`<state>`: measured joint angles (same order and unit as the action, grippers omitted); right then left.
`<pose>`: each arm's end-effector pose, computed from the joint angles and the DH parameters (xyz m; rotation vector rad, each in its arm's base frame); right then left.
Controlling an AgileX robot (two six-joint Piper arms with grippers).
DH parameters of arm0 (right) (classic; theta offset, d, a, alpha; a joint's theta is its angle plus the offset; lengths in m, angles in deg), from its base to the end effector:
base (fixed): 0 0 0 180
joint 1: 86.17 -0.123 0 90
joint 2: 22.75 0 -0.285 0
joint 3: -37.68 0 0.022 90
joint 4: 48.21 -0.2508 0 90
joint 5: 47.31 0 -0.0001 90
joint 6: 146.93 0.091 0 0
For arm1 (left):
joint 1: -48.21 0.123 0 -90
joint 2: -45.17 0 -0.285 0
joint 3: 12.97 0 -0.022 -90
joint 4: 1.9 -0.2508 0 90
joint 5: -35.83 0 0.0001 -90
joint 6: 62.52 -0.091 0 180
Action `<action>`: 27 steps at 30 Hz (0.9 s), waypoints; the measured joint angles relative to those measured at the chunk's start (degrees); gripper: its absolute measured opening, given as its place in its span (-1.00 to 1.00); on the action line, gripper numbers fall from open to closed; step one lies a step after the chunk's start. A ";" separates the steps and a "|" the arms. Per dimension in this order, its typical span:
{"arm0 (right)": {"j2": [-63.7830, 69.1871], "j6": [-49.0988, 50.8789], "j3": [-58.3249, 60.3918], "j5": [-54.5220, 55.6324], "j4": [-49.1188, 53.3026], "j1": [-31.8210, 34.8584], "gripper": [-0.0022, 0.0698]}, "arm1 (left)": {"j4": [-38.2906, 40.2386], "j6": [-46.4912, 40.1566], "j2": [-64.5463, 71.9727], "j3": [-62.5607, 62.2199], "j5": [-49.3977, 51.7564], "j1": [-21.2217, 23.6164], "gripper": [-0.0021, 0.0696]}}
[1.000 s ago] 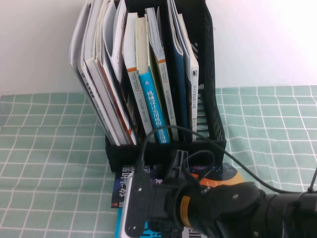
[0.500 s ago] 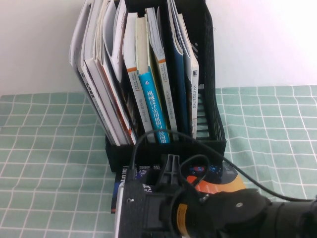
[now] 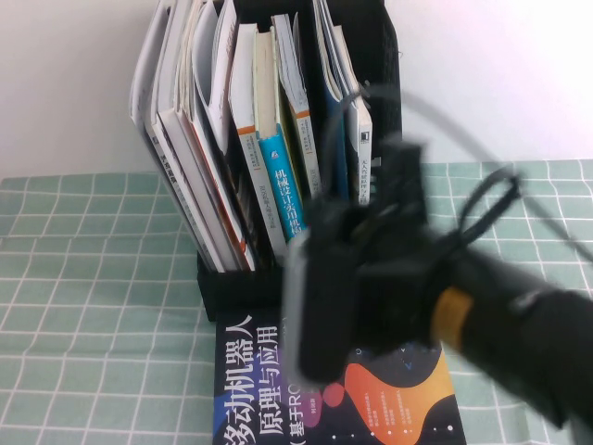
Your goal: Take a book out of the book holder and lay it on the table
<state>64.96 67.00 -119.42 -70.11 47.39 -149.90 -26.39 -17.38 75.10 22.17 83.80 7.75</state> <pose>0.1691 0.2631 0.3138 -1.5334 1.0864 -0.3544 0.0580 -0.0126 0.3607 -0.0042 1.9406 -0.5053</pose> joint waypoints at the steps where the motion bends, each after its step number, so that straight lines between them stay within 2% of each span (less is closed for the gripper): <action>1: -1.49 -2.72 0.00 -4.67 -0.40 0.00 -0.80 | 0.00 0.00 0.00 0.00 0.00 0.00 -0.95; 6: -8.66 -16.47 0.00 -24.22 -12.24 0.00 -0.92 | -0.35 0.00 0.00 0.00 0.00 0.00 -0.95; 13: -25.17 -24.89 0.00 -38.96 -44.90 0.00 -0.94 | -3.34 -0.47 0.00 0.12 -0.99 0.00 -0.95; 18: -39.62 -28.87 2.42 -40.68 -63.34 0.00 -0.94 | -5.59 -6.46 -0.04 4.46 -13.24 0.00 -0.95; 24: -57.63 -37.95 11.76 -35.22 -76.84 0.00 -0.94 | -9.00 -9.31 -0.04 14.21 -35.87 0.00 -0.95; 27: -64.19 -39.16 18.03 -33.41 -80.84 0.00 -0.94 | -10.32 -9.52 -0.04 18.29 -41.93 0.00 -0.95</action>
<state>0.77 27.84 -101.39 -103.53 -33.45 -149.90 -36.72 -26.90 75.06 40.45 41.87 7.75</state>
